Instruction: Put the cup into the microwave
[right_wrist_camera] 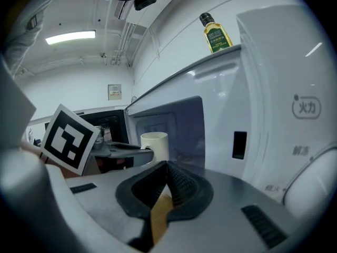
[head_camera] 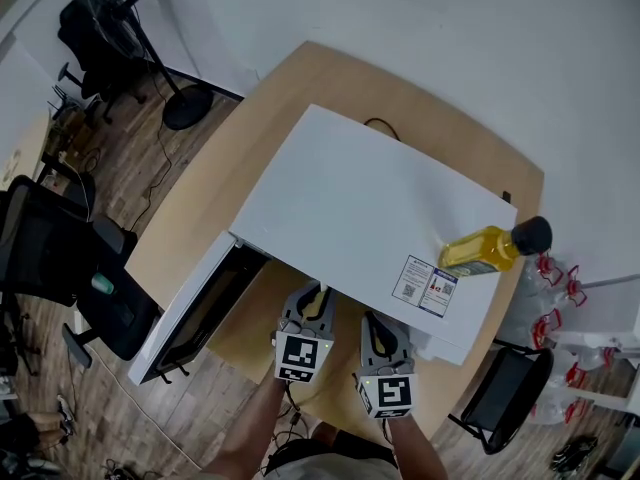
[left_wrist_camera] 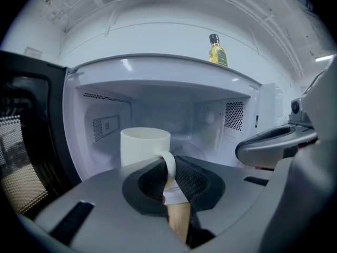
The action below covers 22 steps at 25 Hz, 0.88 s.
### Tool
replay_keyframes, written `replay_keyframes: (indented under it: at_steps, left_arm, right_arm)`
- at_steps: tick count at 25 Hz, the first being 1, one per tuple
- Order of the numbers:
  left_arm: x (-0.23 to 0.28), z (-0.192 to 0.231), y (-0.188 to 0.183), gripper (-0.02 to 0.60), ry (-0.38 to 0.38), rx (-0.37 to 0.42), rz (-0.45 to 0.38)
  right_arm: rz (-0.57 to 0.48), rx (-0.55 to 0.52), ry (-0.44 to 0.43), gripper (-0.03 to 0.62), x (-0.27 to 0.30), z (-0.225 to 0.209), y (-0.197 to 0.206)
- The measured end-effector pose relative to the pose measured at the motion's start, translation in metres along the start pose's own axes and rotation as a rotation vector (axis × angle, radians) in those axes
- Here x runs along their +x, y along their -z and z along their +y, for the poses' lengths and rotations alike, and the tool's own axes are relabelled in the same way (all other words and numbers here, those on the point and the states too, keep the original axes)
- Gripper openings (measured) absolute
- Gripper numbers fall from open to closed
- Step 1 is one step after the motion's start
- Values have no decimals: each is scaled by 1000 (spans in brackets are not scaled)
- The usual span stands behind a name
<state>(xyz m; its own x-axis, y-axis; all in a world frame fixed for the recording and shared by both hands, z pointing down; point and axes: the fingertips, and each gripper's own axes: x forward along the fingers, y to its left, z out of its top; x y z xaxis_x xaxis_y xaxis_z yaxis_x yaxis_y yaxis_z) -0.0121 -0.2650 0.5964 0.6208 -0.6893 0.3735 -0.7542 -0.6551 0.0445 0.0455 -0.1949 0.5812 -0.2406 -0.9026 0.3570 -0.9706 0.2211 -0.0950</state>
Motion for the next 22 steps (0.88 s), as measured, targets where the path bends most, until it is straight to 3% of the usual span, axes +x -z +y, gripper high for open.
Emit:
replay_keyframes:
  at_steps: [15, 20, 22]
  left_arm:
    - [20, 13, -5, 61, -8, -35, -6]
    - [20, 13, -1, 68, -31, -3, 19]
    - [19, 11, 0, 114, -22, -19, 21]
  right_arm:
    - [11, 12, -8, 17, 8, -2, 5]
    - [10, 9, -14, 17, 8, 0, 6]
    - [6, 5, -18, 17, 8, 1, 4]
